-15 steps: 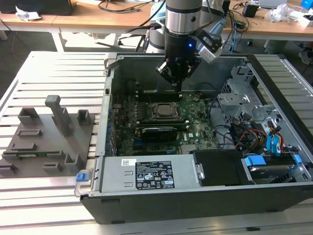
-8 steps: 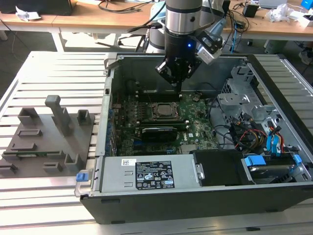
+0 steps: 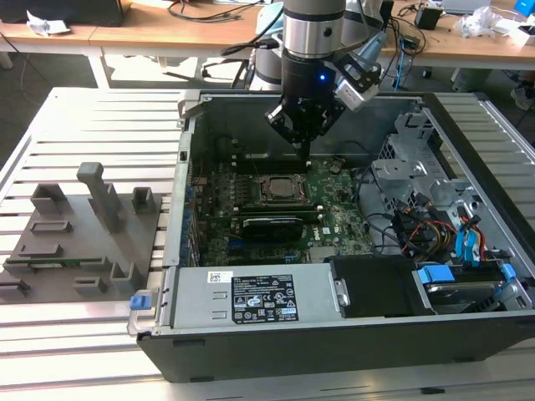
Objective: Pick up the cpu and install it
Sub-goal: 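Install the first cpu locking lever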
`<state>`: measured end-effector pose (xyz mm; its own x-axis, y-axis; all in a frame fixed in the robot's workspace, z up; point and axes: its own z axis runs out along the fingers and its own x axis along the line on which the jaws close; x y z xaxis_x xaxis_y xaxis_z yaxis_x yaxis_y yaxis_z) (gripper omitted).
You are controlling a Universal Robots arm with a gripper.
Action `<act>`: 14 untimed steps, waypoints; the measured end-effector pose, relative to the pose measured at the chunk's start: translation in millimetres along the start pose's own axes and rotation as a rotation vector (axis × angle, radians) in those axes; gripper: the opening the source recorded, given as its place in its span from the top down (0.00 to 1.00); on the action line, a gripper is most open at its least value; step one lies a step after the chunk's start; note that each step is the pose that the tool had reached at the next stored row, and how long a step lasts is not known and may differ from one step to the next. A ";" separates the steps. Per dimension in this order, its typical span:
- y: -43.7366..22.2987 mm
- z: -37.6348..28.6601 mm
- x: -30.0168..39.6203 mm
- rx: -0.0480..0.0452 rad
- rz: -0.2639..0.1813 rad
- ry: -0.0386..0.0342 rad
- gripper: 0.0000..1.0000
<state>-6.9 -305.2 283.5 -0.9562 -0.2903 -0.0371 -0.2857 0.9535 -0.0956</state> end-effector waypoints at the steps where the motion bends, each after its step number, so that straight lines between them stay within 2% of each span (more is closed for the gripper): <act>1: 0.0 0.0 0.0 0.0035 0.011 0.0020 0.89; 3: 0.0 0.0 0.1 0.0079 0.029 0.0048 0.89; 8: 0.1 0.5 0.0 0.0098 0.070 0.0090 0.89; 9: 0.1 0.8 0.0 0.0106 0.090 0.0112 0.89; 10: 0.1 1.5 0.0 0.0106 0.112 0.0163 0.89; 11: 0.2 2.1 0.1 0.0084 0.125 0.0291 0.89; 13: 0.2 2.3 0.1 0.0046 0.137 0.0414 0.89; 14: 0.2 2.4 0.1 0.0000 0.149 0.0510 0.89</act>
<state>-6.9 -305.2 281.1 -0.9900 -0.1412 -0.0003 -0.1405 0.9857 -0.0928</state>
